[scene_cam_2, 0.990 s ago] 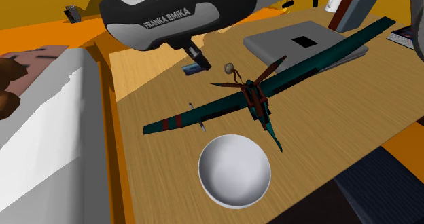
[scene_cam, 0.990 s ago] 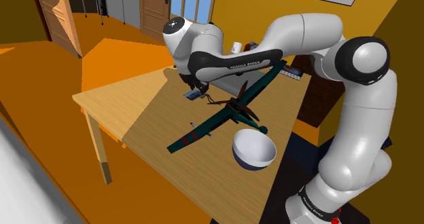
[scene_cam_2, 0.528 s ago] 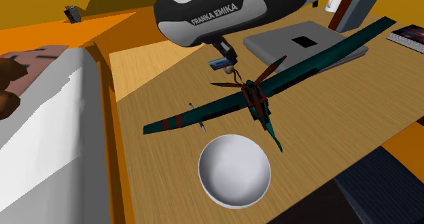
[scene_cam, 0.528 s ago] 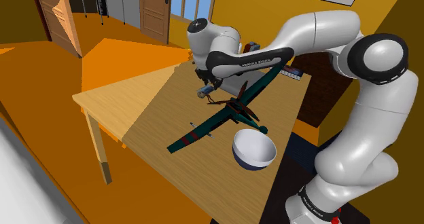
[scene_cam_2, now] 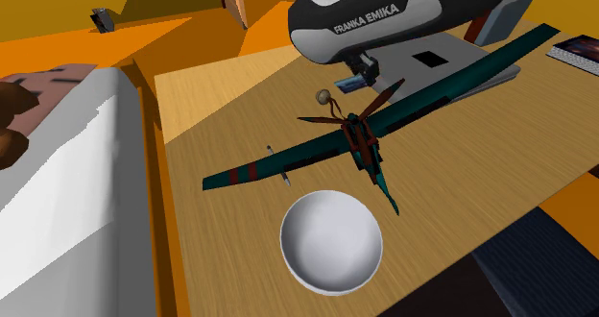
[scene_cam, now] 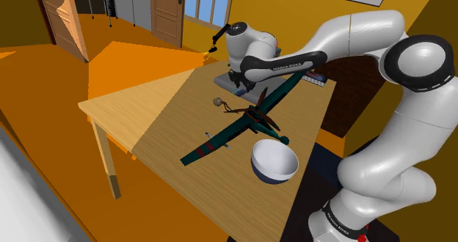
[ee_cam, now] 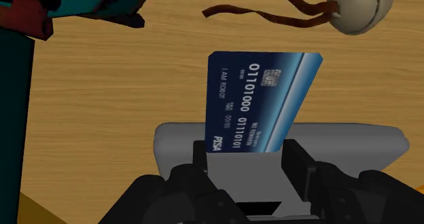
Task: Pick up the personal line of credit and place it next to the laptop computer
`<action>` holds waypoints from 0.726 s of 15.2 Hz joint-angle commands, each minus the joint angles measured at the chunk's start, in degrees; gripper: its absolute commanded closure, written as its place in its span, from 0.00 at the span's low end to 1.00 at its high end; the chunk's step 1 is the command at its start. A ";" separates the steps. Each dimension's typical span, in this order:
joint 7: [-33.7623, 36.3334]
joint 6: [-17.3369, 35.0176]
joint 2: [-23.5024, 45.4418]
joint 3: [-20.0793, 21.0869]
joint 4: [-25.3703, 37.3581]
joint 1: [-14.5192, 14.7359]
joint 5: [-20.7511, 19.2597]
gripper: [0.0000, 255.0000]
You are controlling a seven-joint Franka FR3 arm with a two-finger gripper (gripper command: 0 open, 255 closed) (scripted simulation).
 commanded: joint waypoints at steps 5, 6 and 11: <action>-5.25 5.24 0.02 -2.63 -0.80 -5.18 -1.09 1.00; -4.68 5.58 0.42 -2.80 -1.14 -5.03 -1.62 1.00; -1.80 7.12 2.54 -3.76 -2.64 -4.16 -4.42 1.00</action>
